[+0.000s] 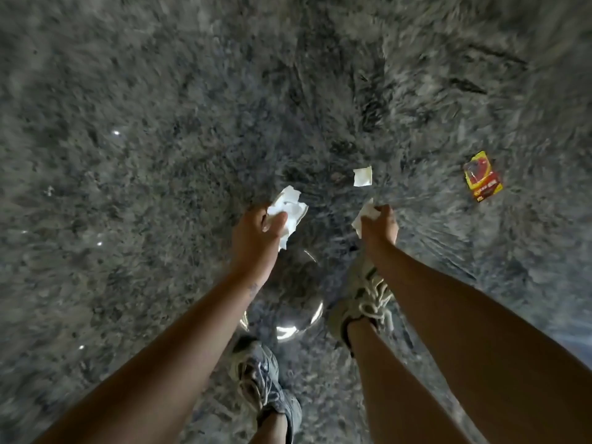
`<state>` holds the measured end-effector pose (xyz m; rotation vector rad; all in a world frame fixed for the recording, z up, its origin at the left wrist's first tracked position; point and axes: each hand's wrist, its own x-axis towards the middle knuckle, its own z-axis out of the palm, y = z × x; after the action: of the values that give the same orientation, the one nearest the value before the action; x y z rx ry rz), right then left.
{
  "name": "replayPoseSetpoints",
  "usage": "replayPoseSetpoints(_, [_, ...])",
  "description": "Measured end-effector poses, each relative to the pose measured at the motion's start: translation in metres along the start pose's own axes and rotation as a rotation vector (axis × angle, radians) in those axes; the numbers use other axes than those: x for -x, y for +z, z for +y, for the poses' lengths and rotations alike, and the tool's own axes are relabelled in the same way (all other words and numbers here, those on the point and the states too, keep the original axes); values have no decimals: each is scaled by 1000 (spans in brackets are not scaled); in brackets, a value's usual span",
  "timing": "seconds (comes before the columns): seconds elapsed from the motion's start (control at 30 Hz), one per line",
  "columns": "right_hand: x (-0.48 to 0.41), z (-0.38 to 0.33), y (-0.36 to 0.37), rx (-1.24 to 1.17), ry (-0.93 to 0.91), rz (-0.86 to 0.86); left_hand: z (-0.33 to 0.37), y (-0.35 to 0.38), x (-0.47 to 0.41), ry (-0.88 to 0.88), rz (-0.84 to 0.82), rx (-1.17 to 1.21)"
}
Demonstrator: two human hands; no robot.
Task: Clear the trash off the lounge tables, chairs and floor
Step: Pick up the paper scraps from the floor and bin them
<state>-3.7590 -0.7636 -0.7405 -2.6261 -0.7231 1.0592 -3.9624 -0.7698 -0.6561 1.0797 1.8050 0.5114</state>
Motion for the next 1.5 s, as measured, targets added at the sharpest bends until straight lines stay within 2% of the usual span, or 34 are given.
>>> replayPoseSetpoints(0.17, [-90, -26, 16, 87, -33, 0, 2, 52, -48, -98, 21, 21])
replayPoseSetpoints(0.3, [-144, -22, 47, 213, -38, -97, -15, 91, -68, -163, 54, 75])
replayPoseSetpoints(0.47, [-172, -18, 74, 327, -8, -70, -20, 129, -90, -240, 73, 54])
replayPoseSetpoints(0.6, [-166, -19, 60, 103, -8, -186, 2, 147, -93, -284, 23, 22])
replayPoseSetpoints(0.77, [-134, -41, -27, -335, -59, -227, 82, 163, -93, -280, -35, -84])
replayPoseSetpoints(0.87, [-118, -53, -93, -500, -124, -202, 148, 181, -93, -213, -102, -111])
replayPoseSetpoints(1.07, [-119, -91, -192, -951, -110, -202, 267, 237, -87, -70, -212, -204])
replayPoseSetpoints(1.2, [-132, -98, -230, -985, -91, -107, 309, 269, -78, -51, -293, -150])
replayPoseSetpoints(1.3, [-136, -93, -243, -906, -97, -17, 319, 291, -74, -64, -335, -179])
replayPoseSetpoints(1.43, [-139, -80, -250, -873, -50, -67, 321, 318, -72, -57, -353, -379])
replayPoseSetpoints(1.5, [-147, -73, -251, -746, -82, -95, 323, 324, -77, -87, -379, -466])
